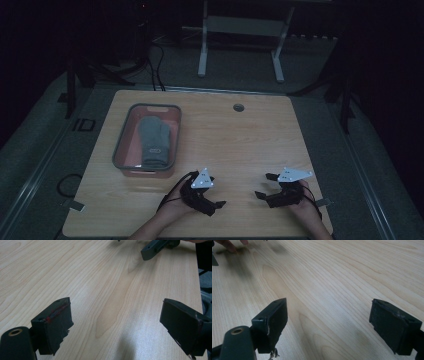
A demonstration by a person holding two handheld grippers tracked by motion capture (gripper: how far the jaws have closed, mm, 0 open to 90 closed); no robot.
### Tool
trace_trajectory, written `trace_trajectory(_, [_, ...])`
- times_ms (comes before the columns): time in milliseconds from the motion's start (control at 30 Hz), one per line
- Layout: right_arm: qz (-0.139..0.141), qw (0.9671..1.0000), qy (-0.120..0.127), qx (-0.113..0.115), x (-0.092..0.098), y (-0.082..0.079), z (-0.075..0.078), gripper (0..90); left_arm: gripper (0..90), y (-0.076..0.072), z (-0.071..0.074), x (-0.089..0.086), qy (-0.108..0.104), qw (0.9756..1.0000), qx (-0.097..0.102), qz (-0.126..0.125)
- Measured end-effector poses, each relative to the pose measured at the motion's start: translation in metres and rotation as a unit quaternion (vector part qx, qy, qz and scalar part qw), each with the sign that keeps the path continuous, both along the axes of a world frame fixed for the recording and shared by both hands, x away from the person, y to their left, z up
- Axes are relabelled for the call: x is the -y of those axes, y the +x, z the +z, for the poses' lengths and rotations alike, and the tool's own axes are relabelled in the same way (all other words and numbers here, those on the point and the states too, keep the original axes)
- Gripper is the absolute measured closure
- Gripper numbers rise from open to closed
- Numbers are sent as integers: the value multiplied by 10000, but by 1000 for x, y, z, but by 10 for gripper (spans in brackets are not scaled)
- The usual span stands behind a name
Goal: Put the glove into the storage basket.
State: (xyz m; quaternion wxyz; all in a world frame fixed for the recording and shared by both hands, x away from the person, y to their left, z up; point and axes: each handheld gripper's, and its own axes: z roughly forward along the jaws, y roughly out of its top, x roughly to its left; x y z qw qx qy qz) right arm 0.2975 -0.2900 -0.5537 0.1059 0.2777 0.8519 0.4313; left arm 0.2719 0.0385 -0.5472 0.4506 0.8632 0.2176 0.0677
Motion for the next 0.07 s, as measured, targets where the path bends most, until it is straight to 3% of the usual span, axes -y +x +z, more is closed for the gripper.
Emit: trace_trajectory(67, [27,10000,-21,19,-1,0,0,150,110,0,0,0,-7,10000,7,5])
